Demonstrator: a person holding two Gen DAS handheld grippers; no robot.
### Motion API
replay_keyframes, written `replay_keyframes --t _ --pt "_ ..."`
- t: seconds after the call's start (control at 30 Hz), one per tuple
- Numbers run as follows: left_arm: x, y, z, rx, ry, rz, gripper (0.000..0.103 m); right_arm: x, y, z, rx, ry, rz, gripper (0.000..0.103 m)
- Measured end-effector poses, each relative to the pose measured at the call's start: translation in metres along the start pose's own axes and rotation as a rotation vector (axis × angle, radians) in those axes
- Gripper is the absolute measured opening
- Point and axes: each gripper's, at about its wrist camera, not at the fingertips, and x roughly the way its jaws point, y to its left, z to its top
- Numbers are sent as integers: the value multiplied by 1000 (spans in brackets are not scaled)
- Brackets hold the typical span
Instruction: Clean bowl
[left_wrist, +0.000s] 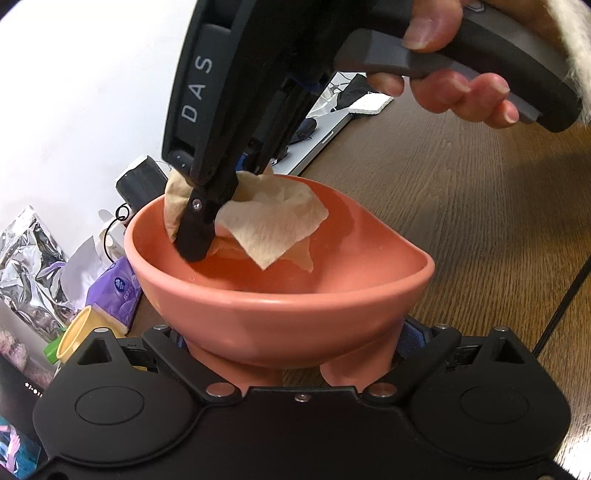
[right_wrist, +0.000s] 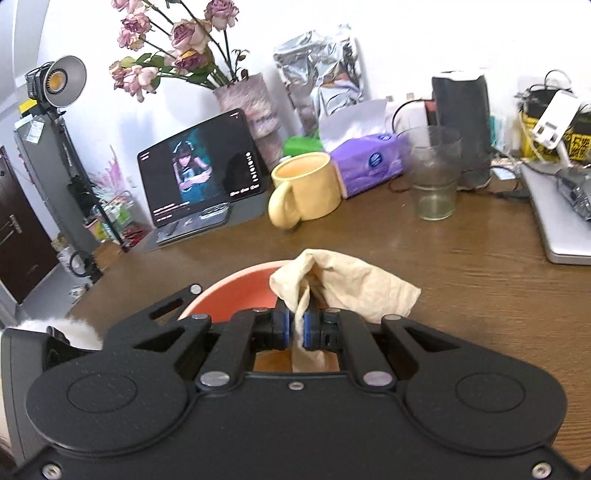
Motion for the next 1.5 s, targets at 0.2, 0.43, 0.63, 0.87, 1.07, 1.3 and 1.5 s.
replay_keyframes --t 0.2,0.43,0.63,0.87,1.07,1.3,1.5 --pt "-2 -2 0 3 -2 2 96 -3 -4 -5 -29 4 -78 7" --pt "-2 -2 0 6 -3 4 96 -8 -6 -10 -59 40 -148 7" --pt "-2 -4 -1 13 -6 8 96 -13 -3 -13 -99 86 -194 7" --pt "-6 -8 0 14 -8 12 96 -13 6 -17 -169 153 -238 7" --pt "-7 -10 0 16 -9 14 96 -10 20 -20 -265 241 -270 7" --pt "-6 -10 2 15 -7 14 96 -1 41 -28 -395 364 -264 7" --pt "-7 -11 3 16 -8 14 96 0 50 -33 -431 422 -231 7"
